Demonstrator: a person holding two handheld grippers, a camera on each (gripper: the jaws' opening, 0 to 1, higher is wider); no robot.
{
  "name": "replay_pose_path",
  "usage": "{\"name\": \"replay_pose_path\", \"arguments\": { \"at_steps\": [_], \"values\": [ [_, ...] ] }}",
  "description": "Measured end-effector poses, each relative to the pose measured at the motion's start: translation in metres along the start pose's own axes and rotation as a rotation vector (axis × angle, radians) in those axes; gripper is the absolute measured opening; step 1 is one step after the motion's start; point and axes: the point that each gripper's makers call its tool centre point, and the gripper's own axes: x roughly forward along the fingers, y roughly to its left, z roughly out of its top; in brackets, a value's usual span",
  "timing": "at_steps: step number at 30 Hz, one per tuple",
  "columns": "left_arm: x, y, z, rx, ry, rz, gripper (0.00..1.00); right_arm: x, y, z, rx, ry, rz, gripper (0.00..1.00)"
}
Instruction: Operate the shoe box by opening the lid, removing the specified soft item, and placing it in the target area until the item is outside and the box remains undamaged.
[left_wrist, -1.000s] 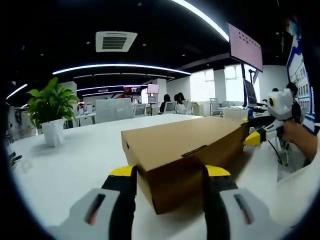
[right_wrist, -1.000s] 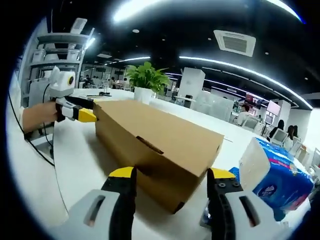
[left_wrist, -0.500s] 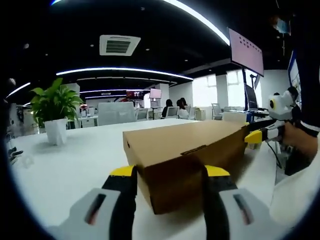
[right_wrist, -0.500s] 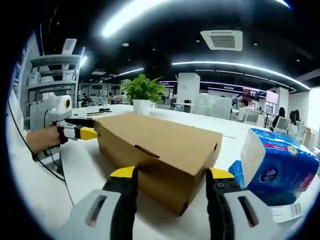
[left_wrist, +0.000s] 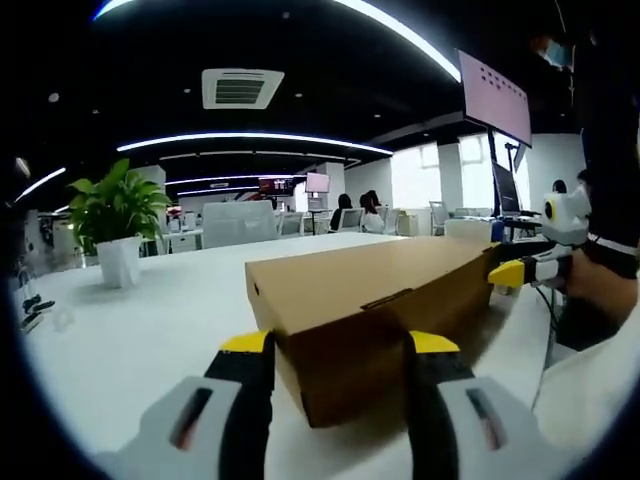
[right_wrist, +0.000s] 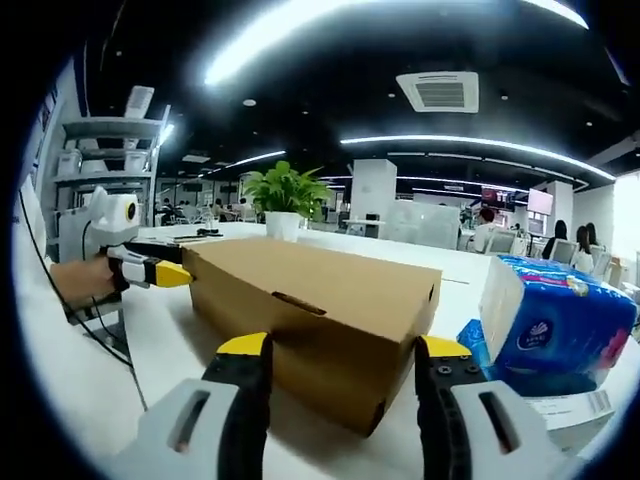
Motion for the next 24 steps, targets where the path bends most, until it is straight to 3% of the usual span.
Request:
{"name": "replay_pose_path", "arguments": {
  "at_steps": [11,24],
  "values": [
    [-0.001,-0.008,0.002,-0.005,-0.019,-0.005,0.5,-0.006,-0.006,-0.001,0.001,-0.006,-0.039,0.57],
    [0.001,-0.007,0.002,-0.005,0.014,-0.019,0.49,-0.007,-0.008,-0.002,-0.005,-0.042,-0.065,0.56]
  ]
}}
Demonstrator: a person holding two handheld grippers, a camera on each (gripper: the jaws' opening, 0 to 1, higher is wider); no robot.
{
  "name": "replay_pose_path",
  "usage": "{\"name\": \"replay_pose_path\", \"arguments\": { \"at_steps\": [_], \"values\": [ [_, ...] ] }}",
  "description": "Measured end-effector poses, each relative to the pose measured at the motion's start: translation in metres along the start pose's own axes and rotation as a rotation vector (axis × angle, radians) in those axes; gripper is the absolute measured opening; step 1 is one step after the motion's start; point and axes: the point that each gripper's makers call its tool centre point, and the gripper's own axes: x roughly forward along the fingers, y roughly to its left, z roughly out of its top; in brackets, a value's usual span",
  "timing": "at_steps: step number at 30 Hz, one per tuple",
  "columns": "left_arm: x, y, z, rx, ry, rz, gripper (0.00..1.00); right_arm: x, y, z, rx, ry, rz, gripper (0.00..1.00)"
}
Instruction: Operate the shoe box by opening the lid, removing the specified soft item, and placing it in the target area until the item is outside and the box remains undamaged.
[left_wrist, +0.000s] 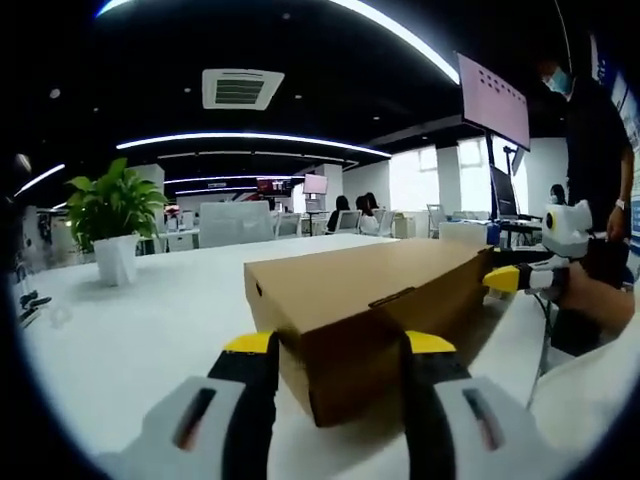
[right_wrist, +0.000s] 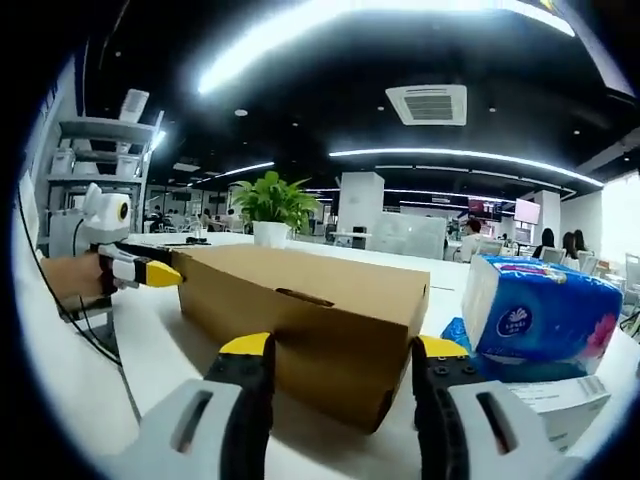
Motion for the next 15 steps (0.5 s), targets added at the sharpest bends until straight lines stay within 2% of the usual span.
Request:
{"name": "replay_pose_path", "arguments": {
  "at_steps": [3,6,9,11,12,15],
  "values": [
    [-0.002,-0.002,0.002,-0.036,-0.005,-0.013,0.49,-0.004,0.0,0.001,-0.002,0.018,0.008,0.54],
    [-0.003,-0.004,-0.001,0.007,-0.008,-0.02,0.49,-0.009,0.001,-0.002,-0.007,0.016,0.007,0.53],
    [-0.004,-0.006,-0.001,0.014,-0.014,-0.022,0.5,-0.01,0.002,-0.001,-0.006,0.006,0.001,0.53],
    [-0.005,-0.008,0.001,-0.052,-0.025,-0.028,0.51,-0.012,0.003,-0.001,-0.001,0.005,-0.009,0.53],
    [-0.005,-0.009,0.002,-0.056,-0.03,-0.03,0.53,-0.012,0.004,-0.002,-0.001,0.004,-0.012,0.53],
    [-0.006,-0.008,0.0,-0.016,-0.028,-0.02,0.5,-0.014,0.005,-0.002,-0.004,-0.005,-0.02,0.54]
  ]
}}
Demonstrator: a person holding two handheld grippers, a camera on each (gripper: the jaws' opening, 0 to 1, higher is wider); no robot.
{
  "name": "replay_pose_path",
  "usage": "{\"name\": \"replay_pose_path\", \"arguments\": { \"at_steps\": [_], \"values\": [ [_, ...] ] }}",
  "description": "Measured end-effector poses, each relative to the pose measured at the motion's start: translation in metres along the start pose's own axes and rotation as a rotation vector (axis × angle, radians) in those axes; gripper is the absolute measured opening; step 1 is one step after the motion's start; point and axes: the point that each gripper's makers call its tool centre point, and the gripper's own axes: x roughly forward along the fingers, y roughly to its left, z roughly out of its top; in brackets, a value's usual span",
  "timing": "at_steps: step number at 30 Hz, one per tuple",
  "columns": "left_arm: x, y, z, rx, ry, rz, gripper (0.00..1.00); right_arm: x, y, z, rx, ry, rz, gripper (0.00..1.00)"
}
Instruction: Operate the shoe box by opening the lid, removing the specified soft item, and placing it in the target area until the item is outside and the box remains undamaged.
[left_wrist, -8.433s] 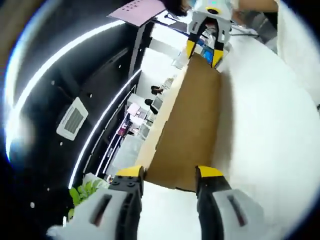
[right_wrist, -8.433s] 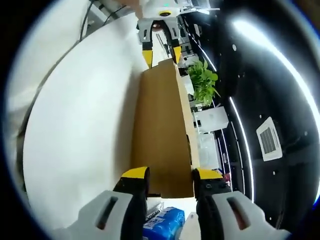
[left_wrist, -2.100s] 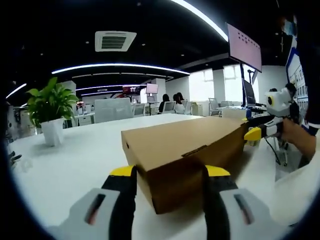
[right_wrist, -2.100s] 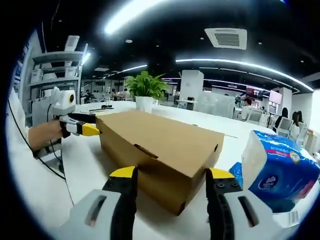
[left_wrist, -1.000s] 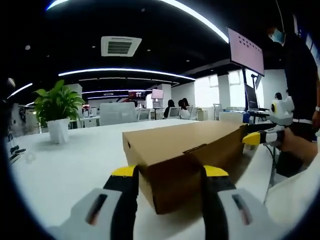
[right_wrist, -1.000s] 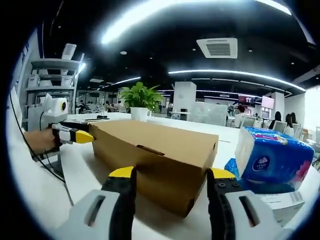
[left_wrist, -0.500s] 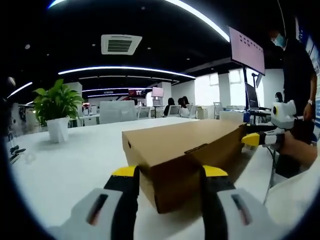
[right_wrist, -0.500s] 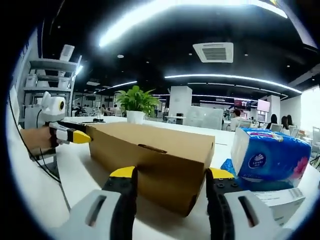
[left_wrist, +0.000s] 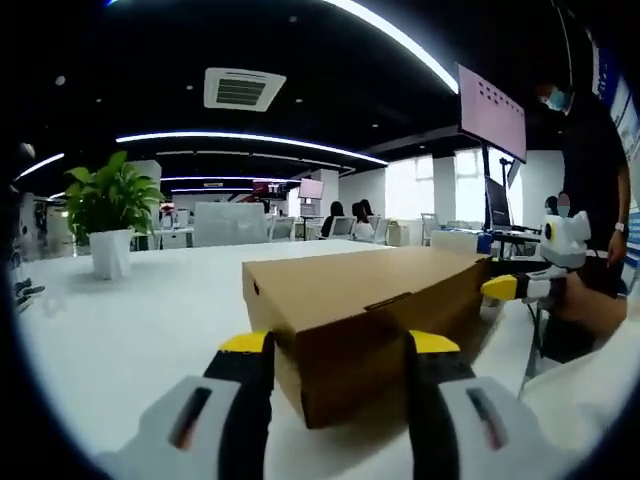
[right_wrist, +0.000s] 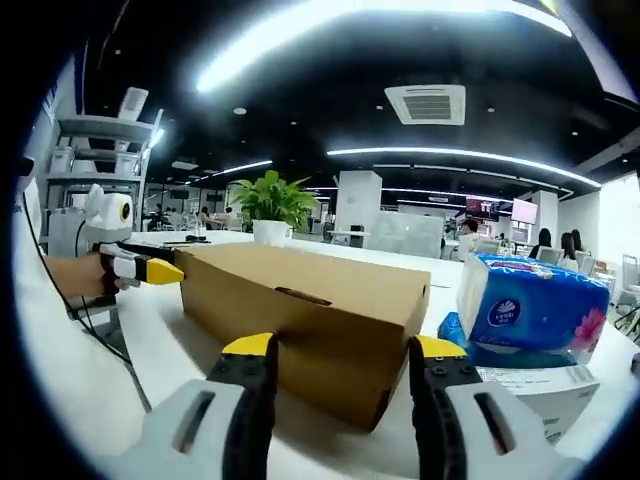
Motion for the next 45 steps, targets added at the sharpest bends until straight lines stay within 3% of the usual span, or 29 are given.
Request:
{"name": "replay_pose_path", "arguments": {
  "at_steps": [3,7,13,16,18,22,25,29,32,35,40,45],
  "values": [
    [-0.004,-0.001,0.0,-0.014,-0.003,-0.01,0.5,-0.001,-0.002,0.001,0.012,-0.004,0.006,0.54],
    [-0.007,-0.003,-0.001,0.023,-0.005,-0.029,0.5,-0.005,-0.004,0.005,0.116,-0.047,0.018,0.52],
    [-0.006,-0.003,0.001,-0.005,-0.028,-0.031,0.52,-0.008,-0.004,0.002,0.051,-0.014,0.019,0.51],
    [-0.008,-0.007,0.001,-0.114,-0.021,-0.088,0.57,-0.014,-0.013,0.014,0.046,-0.06,-0.018,0.52],
    [-0.012,0.004,0.003,-0.122,-0.023,-0.063,0.57,-0.019,-0.016,0.023,0.04,-0.089,-0.024,0.54],
    [-0.02,0.018,0.022,-0.09,-0.075,-0.025,0.57,-0.025,-0.028,0.043,0.076,-0.141,-0.025,0.54],
    [-0.017,0.012,0.031,-0.044,-0.064,-0.086,0.56,-0.025,-0.034,0.057,0.065,-0.166,-0.031,0.54],
    [-0.016,0.012,0.055,0.039,-0.105,-0.129,0.56,-0.024,-0.041,0.077,0.087,-0.179,-0.007,0.51],
    [-0.016,0.017,0.07,0.098,-0.114,-0.111,0.56,-0.02,-0.044,0.089,0.042,-0.181,0.007,0.54],
    [-0.016,0.025,0.086,0.081,-0.146,-0.099,0.57,-0.019,-0.046,0.1,0.03,-0.189,0.022,0.54],
    [-0.016,0.037,0.096,-0.016,-0.149,-0.1,0.59,-0.016,-0.048,0.113,0.029,-0.201,0.043,0.58],
    [-0.018,0.047,0.107,0.022,-0.165,-0.078,0.6,-0.006,-0.047,0.118,0.013,-0.187,0.061,0.67]
  ]
}}
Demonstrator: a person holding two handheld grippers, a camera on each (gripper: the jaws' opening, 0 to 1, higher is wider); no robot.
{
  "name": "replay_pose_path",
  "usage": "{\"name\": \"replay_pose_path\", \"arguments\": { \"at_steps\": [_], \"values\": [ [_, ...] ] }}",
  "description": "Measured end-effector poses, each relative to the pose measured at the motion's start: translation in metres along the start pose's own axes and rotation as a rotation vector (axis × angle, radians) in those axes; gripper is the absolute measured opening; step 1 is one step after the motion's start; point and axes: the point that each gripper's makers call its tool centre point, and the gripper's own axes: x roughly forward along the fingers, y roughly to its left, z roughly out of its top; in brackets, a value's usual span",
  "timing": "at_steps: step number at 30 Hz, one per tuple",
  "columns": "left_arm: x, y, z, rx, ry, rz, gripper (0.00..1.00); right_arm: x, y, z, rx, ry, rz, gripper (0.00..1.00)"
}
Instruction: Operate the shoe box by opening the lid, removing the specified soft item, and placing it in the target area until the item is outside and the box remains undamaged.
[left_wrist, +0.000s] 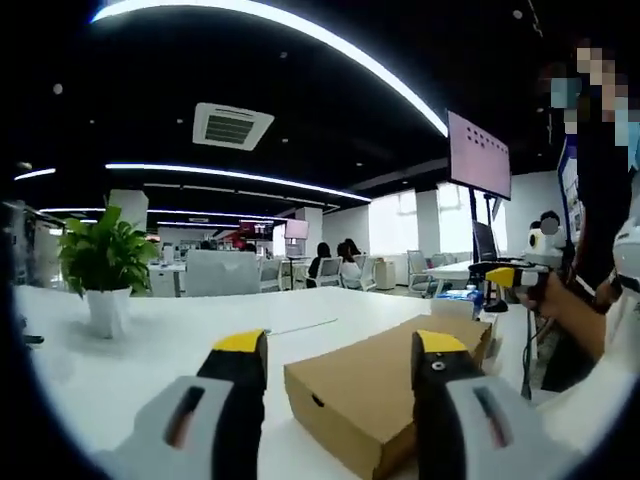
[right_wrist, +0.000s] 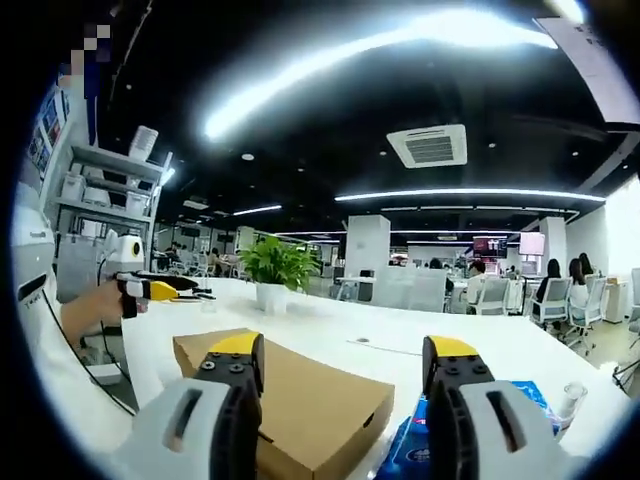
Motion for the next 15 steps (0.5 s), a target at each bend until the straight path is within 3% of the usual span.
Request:
{"name": "replay_pose_path", "arguments": {
  "at_steps": [8,15],
  "values": [
    [-0.0025,-0.0023,-0.0036,0.016,0.03,-0.01,0.6,0.0081,0.0052,-0.0052,-0.016,0.018,0.021,0.59],
    [-0.009,0.0032,-0.0023,0.008,0.03,-0.001,0.61,0.0072,0.0036,-0.0079,-0.004,0.017,0.021,0.59]
  ]
}}
